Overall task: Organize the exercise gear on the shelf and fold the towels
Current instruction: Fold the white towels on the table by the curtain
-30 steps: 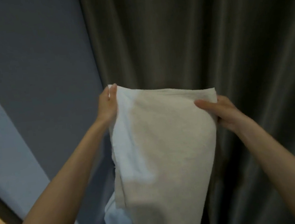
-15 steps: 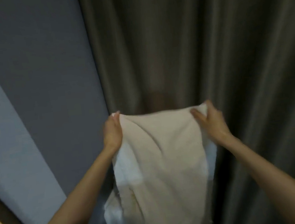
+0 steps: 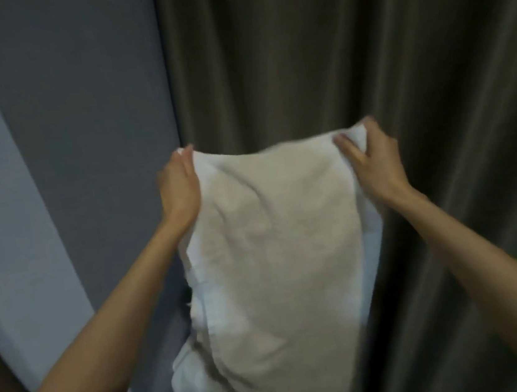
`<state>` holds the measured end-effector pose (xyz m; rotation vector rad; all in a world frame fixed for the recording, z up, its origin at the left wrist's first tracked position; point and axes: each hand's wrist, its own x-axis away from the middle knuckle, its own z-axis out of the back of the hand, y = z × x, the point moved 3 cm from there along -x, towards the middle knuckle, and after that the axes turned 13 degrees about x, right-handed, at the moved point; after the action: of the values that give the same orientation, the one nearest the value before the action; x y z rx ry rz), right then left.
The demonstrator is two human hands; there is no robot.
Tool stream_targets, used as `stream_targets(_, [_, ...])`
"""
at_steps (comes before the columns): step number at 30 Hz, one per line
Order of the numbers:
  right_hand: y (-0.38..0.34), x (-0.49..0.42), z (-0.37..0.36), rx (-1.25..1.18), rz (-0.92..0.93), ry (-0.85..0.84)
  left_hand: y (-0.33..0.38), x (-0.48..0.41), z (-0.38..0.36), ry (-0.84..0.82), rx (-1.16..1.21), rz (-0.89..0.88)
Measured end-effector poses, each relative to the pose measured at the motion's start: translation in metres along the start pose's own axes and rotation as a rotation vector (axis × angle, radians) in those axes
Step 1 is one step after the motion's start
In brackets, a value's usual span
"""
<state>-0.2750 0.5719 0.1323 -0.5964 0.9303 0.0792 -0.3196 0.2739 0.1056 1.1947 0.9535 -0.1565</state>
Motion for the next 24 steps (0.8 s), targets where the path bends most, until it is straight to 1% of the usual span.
stream_targets(1, [0.003,0.005,-0.002,0.045,0.013,-0.043,0.0,0.001,0.006,0.006,0.009,-0.03])
stream_targets(3, [0.001,0.007,0.002,0.05,0.026,-0.015,0.009,0.001,0.019,0.089,0.135,-0.088])
stream_targets(4, [-0.001,0.006,0.004,0.03,0.013,0.006,0.012,0.0,0.022,0.094,0.163,-0.099])
stream_targets(7, [-0.01,0.003,0.016,-0.043,-0.044,-0.011,0.021,-0.008,0.025,-0.017,0.123,-0.059])
stream_targets(9, [-0.012,0.006,0.024,-0.1,-0.064,-0.028,0.022,-0.012,0.029,-0.085,0.153,-0.016])
stream_targets(11, [-0.009,0.016,0.034,-0.133,-0.107,-0.058,0.016,-0.011,0.03,-0.142,0.258,0.127])
stream_targets(13, [-0.005,0.024,0.042,-0.191,-0.176,-0.09,0.007,-0.005,0.026,-0.212,0.448,0.401])
stream_targets(14, [-0.004,0.028,0.044,-0.23,-0.21,-0.12,0.005,-0.002,0.025,-0.259,0.524,0.553])
stream_targets(15, [-0.003,0.031,0.046,-0.269,-0.24,-0.153,0.002,0.002,0.023,-0.314,0.562,0.659])
stream_targets(16, [0.0,0.034,0.046,-0.301,-0.269,-0.182,-0.002,0.005,0.02,-0.355,0.583,0.717])
stream_targets(18, [0.008,0.04,0.04,-0.319,-0.336,-0.23,-0.011,0.011,0.013,-0.371,0.583,0.761])
stream_targets(20, [0.021,0.048,0.026,-0.297,-0.394,-0.255,-0.026,0.019,0.006,-0.299,0.513,0.699])
stream_targets(21, [0.03,0.053,0.017,-0.281,-0.418,-0.26,-0.035,0.023,0.003,-0.265,0.447,0.603])
stream_targets(22, [0.039,0.06,0.007,-0.261,-0.434,-0.266,-0.045,0.029,0.0,-0.267,0.357,0.481])
stream_targets(23, [0.049,0.067,-0.004,-0.236,-0.448,-0.274,-0.056,0.036,-0.004,-0.303,0.27,0.38])
stream_targets(24, [0.06,0.075,-0.016,-0.207,-0.463,-0.287,-0.07,0.045,-0.01,-0.348,0.207,0.329])
